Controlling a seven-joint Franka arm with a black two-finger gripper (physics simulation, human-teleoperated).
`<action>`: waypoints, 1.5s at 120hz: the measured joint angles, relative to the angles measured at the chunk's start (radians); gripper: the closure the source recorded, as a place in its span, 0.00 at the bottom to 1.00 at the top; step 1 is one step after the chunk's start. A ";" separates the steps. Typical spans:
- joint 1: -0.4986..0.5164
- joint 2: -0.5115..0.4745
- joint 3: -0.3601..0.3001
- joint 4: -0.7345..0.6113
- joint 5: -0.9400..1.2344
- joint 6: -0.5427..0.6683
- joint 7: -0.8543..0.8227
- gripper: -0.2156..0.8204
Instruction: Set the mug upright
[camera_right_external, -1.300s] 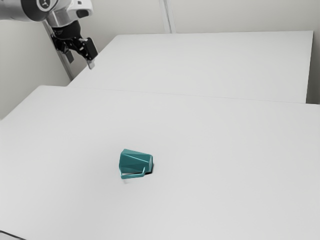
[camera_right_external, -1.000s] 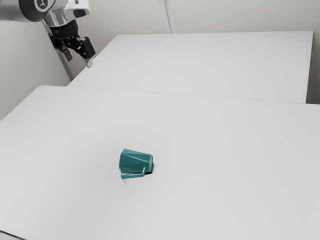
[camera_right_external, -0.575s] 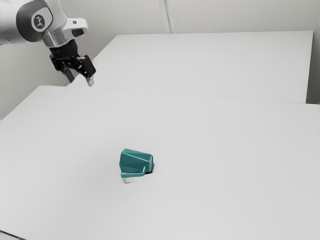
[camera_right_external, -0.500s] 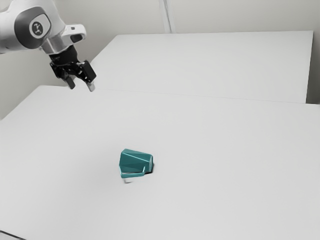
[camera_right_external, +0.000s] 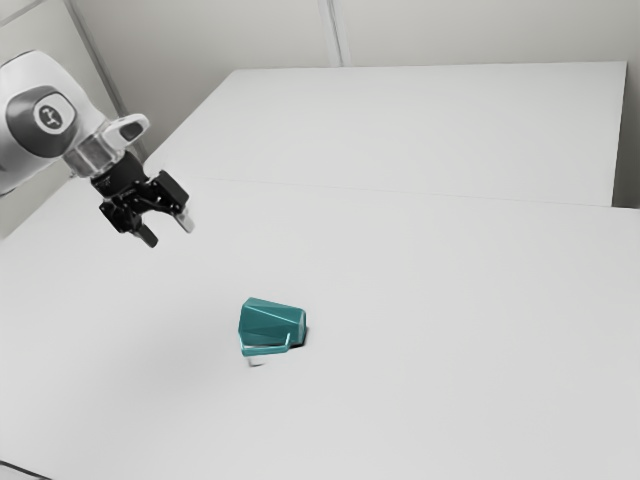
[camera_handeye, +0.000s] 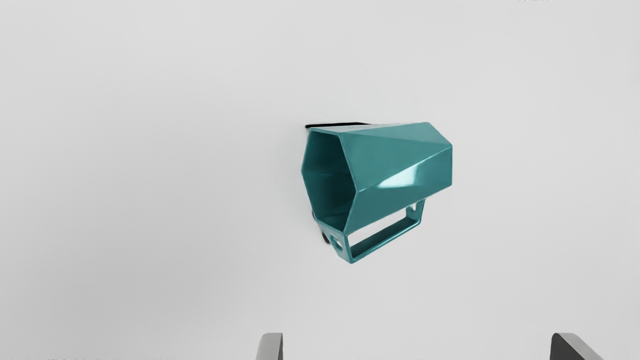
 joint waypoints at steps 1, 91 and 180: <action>0.000 -0.001 0.003 -0.005 -0.006 0.002 0.001 0.23; -0.005 0.038 0.090 -0.254 -0.457 0.090 0.228 0.25; -0.035 0.194 0.156 -0.317 -0.722 0.115 0.599 0.26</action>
